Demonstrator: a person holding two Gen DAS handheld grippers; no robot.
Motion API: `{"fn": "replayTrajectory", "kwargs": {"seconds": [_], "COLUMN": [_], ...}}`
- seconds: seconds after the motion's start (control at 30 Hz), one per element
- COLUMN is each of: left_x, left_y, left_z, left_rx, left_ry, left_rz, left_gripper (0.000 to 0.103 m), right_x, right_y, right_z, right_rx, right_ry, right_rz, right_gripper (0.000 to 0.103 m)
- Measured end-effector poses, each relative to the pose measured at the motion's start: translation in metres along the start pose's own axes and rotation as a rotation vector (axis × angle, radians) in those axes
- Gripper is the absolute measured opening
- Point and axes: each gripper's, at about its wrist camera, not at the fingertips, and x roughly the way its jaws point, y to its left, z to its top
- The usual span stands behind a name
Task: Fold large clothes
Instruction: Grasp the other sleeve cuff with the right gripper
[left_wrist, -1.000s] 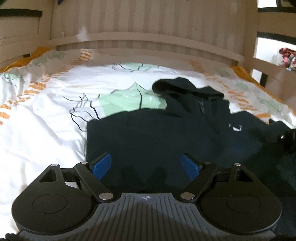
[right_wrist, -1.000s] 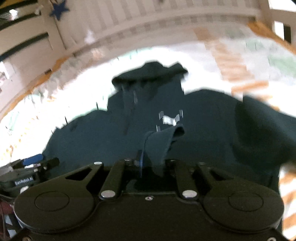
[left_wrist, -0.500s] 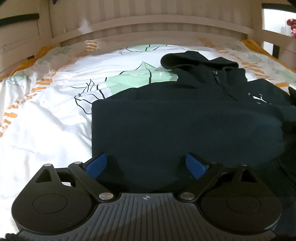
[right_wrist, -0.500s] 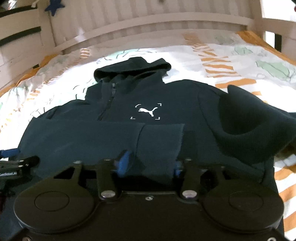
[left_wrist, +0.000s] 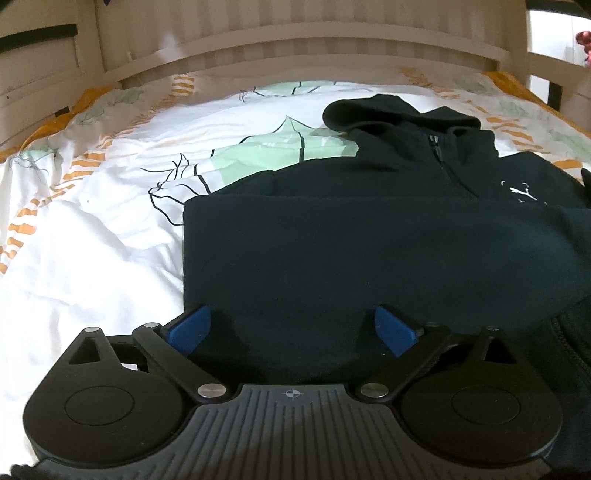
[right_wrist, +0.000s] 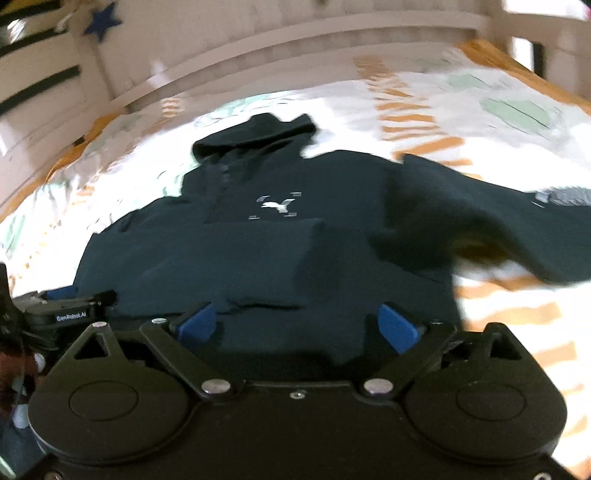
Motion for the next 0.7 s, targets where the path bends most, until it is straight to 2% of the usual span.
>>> {"fn": "replayTrajectory", "kwargs": {"seconds": [0.07,0.13,0.23,0.43,0.57,0.7], "left_x": [-0.004,-0.013,-0.033,-0.064,-0.065,-0.057], "left_y": [-0.001,-0.004,-0.022,-0.084,-0.125,-0.153], "left_z": [0.006,0.013,0.024,0.055,0.071,0.075], "left_rx": [0.001,-0.020,-0.028,0.052,0.077,0.090], "left_ry": [0.024,0.030,0.000,-0.081,-0.089,-0.083], "left_rz": [-0.002,-0.035,-0.101,-0.246,-0.325,-0.361], "left_gripper": [0.097,0.097,0.097,0.097,0.097,0.097], "right_x": [-0.014,-0.028,-0.044,-0.065,-0.065,-0.054], "right_y": [-0.014,-0.027,-0.047,-0.094,-0.140,-0.189], "right_z": [0.004,0.010,0.019,0.041,0.054,0.057], "right_rx": [0.042,0.067,0.086,0.154,0.289,0.460], "right_ry": [0.002,-0.006,-0.029,-0.080,-0.073,-0.045], "right_rz": [-0.014,-0.036,-0.070,-0.186,-0.306,-0.399], "right_gripper": [0.097,0.097,0.098,0.102,0.102,0.102]}}
